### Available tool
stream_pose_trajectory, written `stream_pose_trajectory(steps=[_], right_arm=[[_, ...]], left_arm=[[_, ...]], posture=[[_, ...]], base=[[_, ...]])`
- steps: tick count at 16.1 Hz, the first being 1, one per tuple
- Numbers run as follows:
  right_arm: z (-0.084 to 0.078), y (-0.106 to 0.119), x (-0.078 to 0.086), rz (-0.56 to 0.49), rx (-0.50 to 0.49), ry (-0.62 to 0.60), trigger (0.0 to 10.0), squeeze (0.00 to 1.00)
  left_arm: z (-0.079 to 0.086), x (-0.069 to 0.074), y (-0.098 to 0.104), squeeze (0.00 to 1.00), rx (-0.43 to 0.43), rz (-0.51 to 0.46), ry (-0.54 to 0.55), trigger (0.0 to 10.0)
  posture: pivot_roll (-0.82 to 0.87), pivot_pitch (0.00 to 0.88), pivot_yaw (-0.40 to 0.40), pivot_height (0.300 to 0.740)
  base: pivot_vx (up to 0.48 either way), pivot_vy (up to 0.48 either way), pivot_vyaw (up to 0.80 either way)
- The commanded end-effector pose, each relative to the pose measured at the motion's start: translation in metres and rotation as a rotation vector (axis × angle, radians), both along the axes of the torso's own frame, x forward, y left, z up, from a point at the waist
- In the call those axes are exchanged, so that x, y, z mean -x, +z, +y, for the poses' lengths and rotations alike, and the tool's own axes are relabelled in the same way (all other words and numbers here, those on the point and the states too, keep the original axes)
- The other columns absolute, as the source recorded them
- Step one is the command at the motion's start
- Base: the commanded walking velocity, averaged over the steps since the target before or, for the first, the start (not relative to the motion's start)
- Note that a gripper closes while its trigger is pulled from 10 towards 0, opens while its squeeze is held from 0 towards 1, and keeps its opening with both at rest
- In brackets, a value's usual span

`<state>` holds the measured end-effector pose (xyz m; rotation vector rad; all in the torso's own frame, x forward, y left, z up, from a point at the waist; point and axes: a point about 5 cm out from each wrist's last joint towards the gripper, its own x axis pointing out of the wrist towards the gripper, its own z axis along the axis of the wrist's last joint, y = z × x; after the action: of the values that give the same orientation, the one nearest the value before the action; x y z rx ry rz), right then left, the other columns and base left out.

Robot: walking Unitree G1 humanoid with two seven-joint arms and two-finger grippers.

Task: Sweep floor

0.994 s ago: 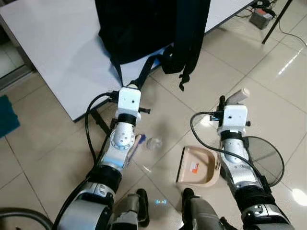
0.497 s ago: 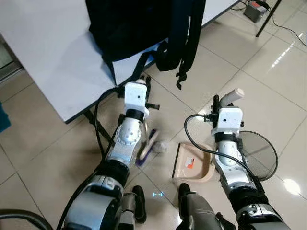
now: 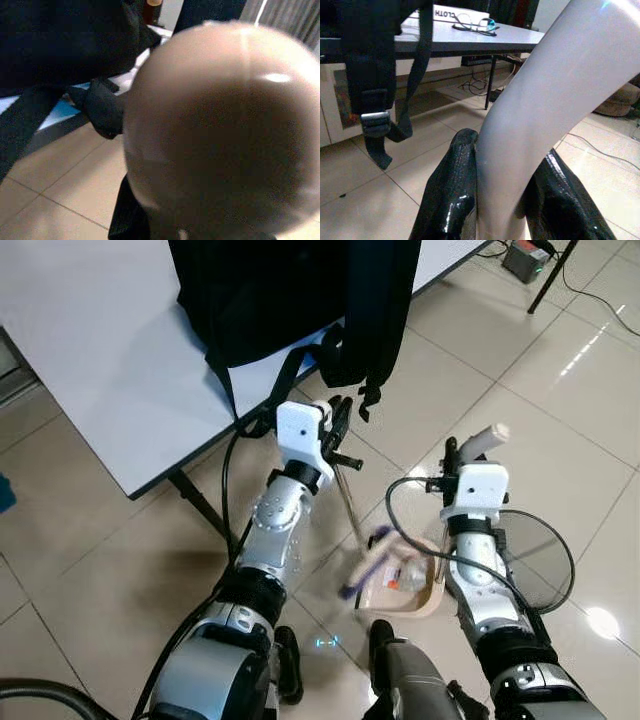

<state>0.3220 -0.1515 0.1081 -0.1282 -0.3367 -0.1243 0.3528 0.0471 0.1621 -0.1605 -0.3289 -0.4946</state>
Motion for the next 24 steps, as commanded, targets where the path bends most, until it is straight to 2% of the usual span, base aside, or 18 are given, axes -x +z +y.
stream_pose_trajectory(steps=[1, 4, 5, 8, 10, 13, 14, 15, 17, 19, 20, 21, 24], right_arm=[[0.007, -0.019, 0.006, 0.091, -0.049, 0.021, 10.0, 0.00], [0.004, -0.012, 0.007, 0.056, -0.091, 0.026, 10.0, 0.00], [-0.005, -0.010, 0.011, 0.037, -0.145, 0.003, 10.0, 0.00], [-0.021, -0.012, 0.018, 0.025, -0.232, -0.064, 10.0, 0.00], [-0.033, -0.012, 0.027, 0.008, -0.279, -0.103, 10.0, 0.00], [-0.039, -0.008, 0.033, -0.014, -0.290, -0.105, 10.0, 0.00], [-0.042, -0.005, 0.035, -0.015, -0.277, -0.081, 10.0, 0.00], [-0.043, -0.005, 0.035, -0.014, -0.273, -0.071, 10.0, 0.00], [-0.044, -0.005, 0.035, -0.001, -0.269, -0.057, 10.0, 0.00], [-0.044, -0.005, 0.035, 0.008, -0.266, -0.053, 10.0, 0.00], [-0.043, -0.004, 0.036, 0.008, -0.264, -0.050, 10.0, 0.00], [-0.043, -0.002, 0.037, 0.009, -0.263, -0.044, 10.0, 0.00], [-0.044, 0.000, 0.041, 0.014, -0.258, -0.035, 10.0, 0.00]], left_arm=[[-0.016, 0.009, -0.017, 0.00, 0.038, 0.093, -0.085, 10.0], [-0.009, 0.009, -0.016, 0.00, 0.015, 0.076, -0.120, 10.0], [0.003, 0.004, -0.012, 0.00, -0.020, 0.055, -0.093, 10.0], [0.018, -0.001, -0.008, 0.00, -0.064, 0.039, -0.085, 10.0], [0.030, -0.002, -0.006, 0.00, -0.135, 0.014, -0.075, 10.0], [0.049, -0.003, 0.003, 0.00, -0.155, -0.018, -0.028, 10.0], [0.065, -0.005, 0.014, 0.00, -0.193, -0.052, 0.015, 10.0], [0.072, -0.005, 0.020, 0.00, -0.200, -0.063, 0.037, 10.0], [0.083, -0.004, 0.036, 0.00, -0.176, -0.091, 0.062, 10.0], [0.086, -0.002, 0.050, 0.00, -0.159, -0.113, 0.049, 10.0], [0.091, 0.003, 0.060, 0.00, -0.208, -0.147, 0.049, 10.0], [0.096, 0.007, 0.062, 0.00, -0.267, -0.165, 0.056, 10.0], [0.105, 0.011, 0.056, 0.00, -0.310, -0.146, 0.097, 10.0]], posture=[[-0.02, 0.334, 0.046, 0.740], [-0.01, 0.294, 0.049, 0.740], [-0.01, 0.266, 0.049, 0.740], [-0.01, 0.232, 0.054, 0.740], [0.00, 0.188, 0.061, 0.740], [0.00, 0.155, 0.062, 0.740], [0.01, 0.129, 0.061, 0.740], [0.01, 0.121, 0.062, 0.740], [0.01, 0.107, 0.061, 0.740], [0.01, 0.100, 0.061, 0.740], [0.00, 0.089, 0.061, 0.740], [0.00, 0.083, 0.061, 0.740], [0.00, 0.078, 0.061, 0.740]], base=[[0.000, 0.000, 0.00], [0.000, 0.000, 0.00], [0.000, 0.000, 0.00], [0.000, 0.000, 0.00], [0.000, 0.000, 0.00], [0.000, 0.000, 0.00], [0.000, 0.000, 0.00], [0.000, 0.000, 0.00], [0.000, 0.000, 0.00], [0.000, 0.000, 0.00], [0.000, 0.000, 0.00], [0.000, 0.000, 0.00], [0.000, 0.000, 0.00]])
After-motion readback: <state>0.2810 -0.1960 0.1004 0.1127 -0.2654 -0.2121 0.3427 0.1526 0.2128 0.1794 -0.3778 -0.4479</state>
